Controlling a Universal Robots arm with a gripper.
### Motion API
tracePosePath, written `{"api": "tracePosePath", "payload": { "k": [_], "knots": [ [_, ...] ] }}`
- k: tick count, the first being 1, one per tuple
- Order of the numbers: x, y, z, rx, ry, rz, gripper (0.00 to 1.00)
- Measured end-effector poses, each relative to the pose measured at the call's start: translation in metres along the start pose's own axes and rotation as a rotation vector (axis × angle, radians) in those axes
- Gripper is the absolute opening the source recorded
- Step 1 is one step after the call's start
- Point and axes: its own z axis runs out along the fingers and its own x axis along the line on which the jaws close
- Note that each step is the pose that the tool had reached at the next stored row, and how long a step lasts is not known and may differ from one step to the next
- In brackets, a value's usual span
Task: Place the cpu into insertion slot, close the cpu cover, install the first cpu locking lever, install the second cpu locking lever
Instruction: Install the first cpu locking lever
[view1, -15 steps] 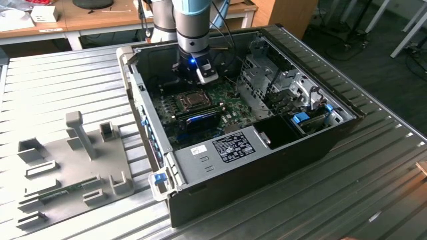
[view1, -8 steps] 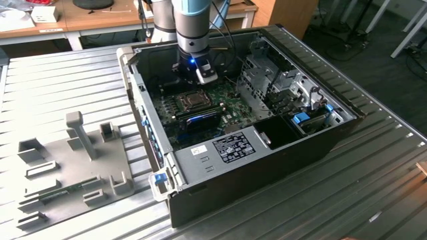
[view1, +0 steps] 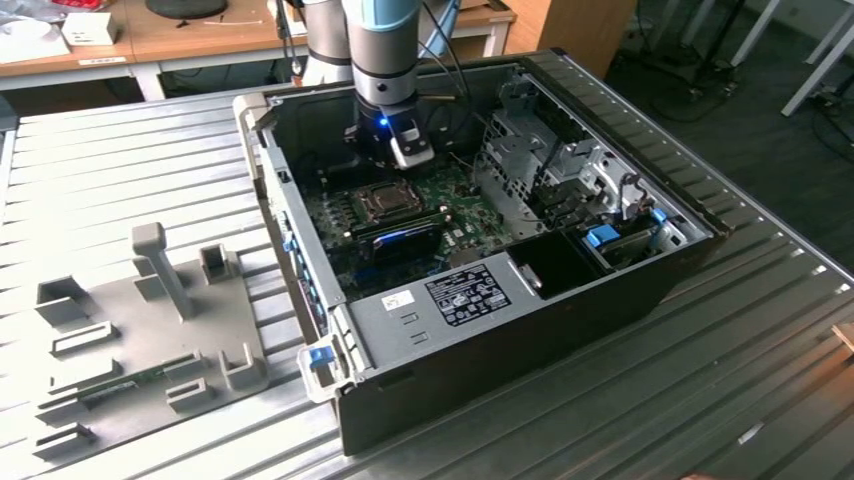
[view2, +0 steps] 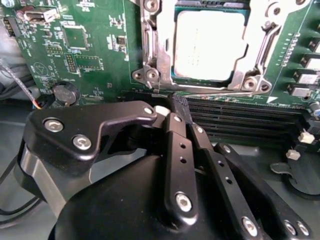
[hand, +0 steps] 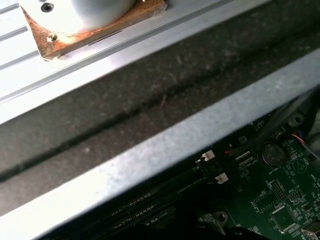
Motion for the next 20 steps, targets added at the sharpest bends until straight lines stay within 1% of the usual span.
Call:
{"api": "tracePosePath", "payload": {
  "k": [14,18,20],
  "knots": [
    [-0.0003,-0.001,0.0015,0.0,-0.0006,0.002,0.1],
    [-0.0004,-0.0001,-0.0022,0.0002,-0.0004,0.003,0.1],
    [-0.0005,0.0001,-0.0026,0.0,-0.0004,0.003,0.1]
  ]
}}
